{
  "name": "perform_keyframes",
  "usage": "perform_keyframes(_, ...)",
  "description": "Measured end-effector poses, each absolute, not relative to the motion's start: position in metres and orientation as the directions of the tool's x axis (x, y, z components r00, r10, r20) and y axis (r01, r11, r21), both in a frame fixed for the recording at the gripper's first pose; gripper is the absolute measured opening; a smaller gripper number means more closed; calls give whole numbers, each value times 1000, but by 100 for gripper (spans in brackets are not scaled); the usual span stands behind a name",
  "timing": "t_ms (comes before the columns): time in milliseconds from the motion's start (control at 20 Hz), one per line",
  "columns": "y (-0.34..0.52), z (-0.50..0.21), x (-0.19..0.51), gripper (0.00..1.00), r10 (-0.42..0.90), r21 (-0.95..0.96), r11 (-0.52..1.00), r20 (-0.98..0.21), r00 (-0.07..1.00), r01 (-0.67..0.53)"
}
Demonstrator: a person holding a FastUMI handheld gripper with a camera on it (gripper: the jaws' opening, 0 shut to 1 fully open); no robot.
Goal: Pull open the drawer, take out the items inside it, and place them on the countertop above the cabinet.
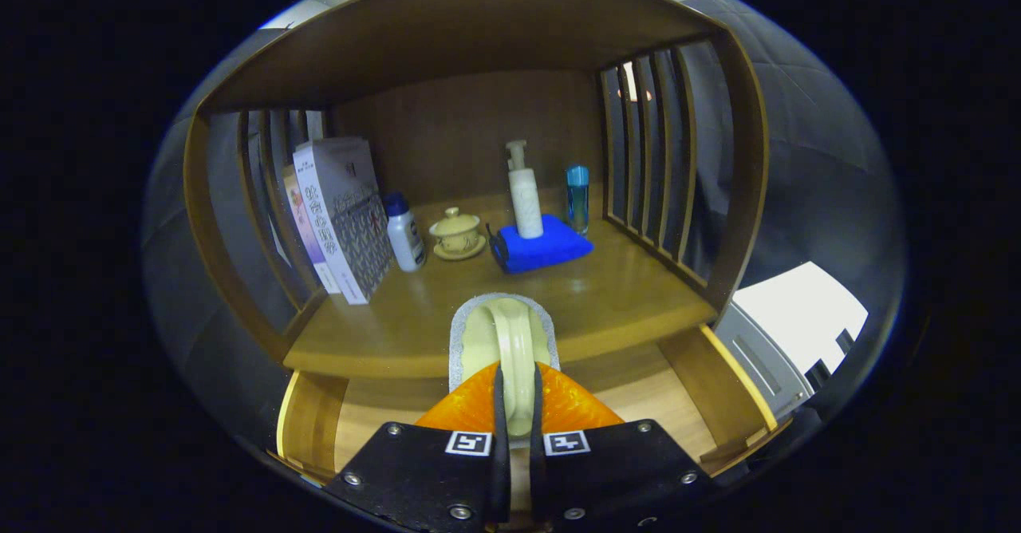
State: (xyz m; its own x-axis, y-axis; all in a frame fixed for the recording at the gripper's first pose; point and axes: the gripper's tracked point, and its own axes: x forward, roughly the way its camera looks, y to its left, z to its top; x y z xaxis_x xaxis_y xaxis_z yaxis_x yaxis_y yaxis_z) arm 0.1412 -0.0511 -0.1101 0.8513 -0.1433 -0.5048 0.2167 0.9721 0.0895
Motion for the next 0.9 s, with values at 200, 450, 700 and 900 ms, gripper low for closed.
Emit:
perform_keyframes(200,-50,-90,181,11,-129,104,976,-421,898,189)
perform_keyframes(450,-38,-101,224,11,-80,94,987,-406,910,129)
perform_keyframes(700,-35,-127,249,11,-96,-4,995,-429,898,104)
perform_keyframes(900,-41,-134,262,15,-102,0,993,-432,896,114)
